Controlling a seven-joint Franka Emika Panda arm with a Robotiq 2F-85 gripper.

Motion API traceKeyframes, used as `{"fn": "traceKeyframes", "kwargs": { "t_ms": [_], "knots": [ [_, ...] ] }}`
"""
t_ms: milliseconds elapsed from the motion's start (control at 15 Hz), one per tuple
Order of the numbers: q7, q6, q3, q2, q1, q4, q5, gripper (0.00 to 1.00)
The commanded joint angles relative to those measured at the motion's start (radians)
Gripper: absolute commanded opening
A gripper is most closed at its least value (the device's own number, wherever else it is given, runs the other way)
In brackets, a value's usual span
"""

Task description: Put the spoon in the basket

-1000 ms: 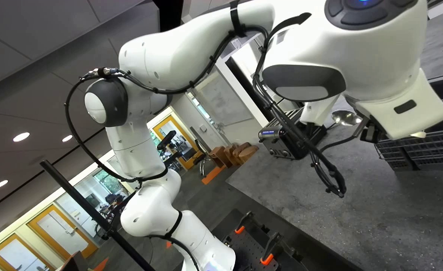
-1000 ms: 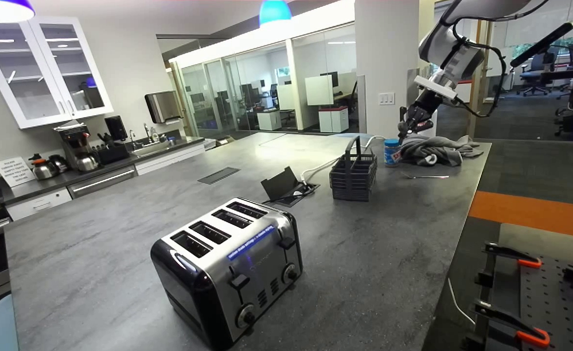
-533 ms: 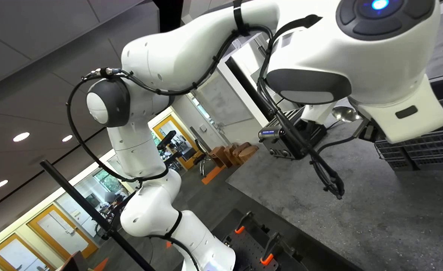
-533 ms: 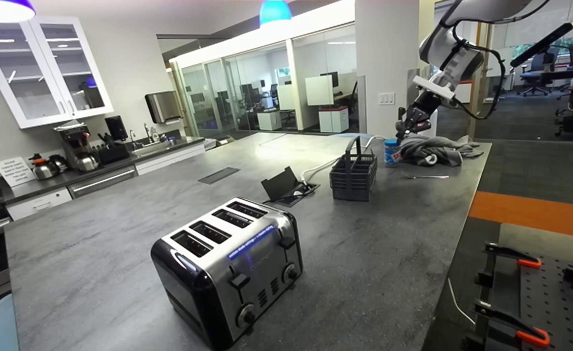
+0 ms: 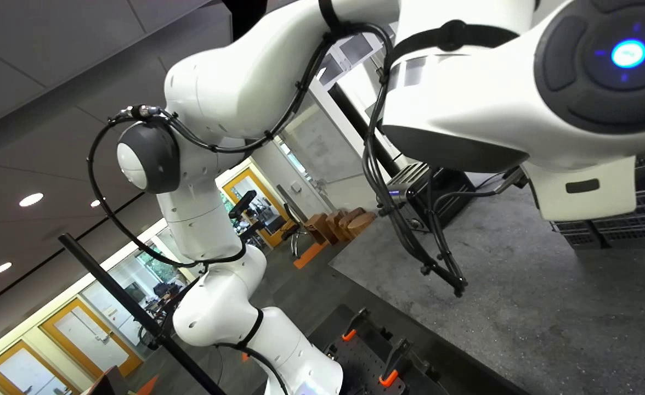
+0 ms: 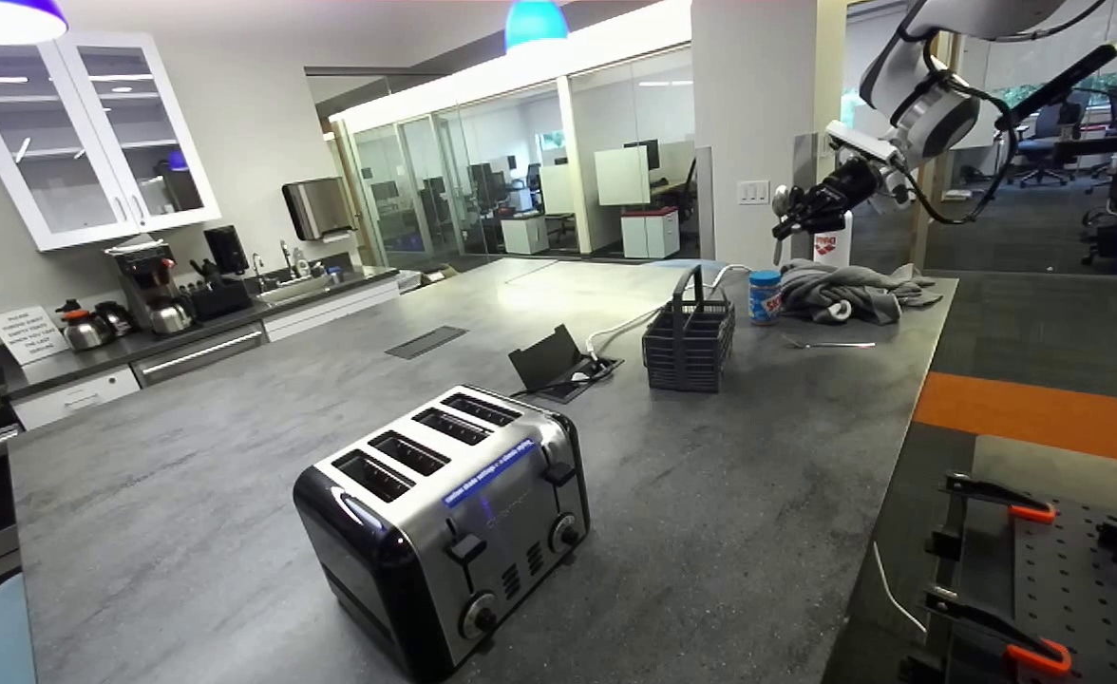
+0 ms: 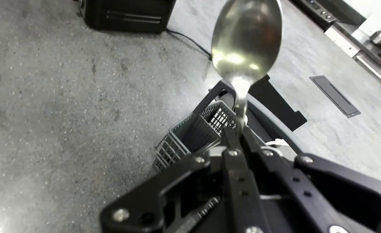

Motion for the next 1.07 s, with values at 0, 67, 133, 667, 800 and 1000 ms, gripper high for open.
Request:
{"fn": "traceKeyframes", "kwargs": {
  "t_ms": [0, 67, 133, 667, 800, 1000],
  "knots": [
    [0.131, -0.089, 0.009, 0.075, -0.034, 0.070, 0.117, 0.02],
    [0.155, -0.094, 0.014, 0.095, -0.039, 0.079, 0.155, 0.02],
    [0.173, -0.101, 0.019, 0.112, -0.044, 0.088, 0.188, 0.02],
    [0.305, -0.128, 0.067, 0.250, -0.067, 0.182, 0.365, 0.02],
    [0.333, -0.128, 0.076, 0.279, -0.068, 0.208, 0.384, 0.02],
    [0.361, -0.132, 0.094, 0.321, -0.073, 0.247, 0.399, 0.02]
  ]
}}
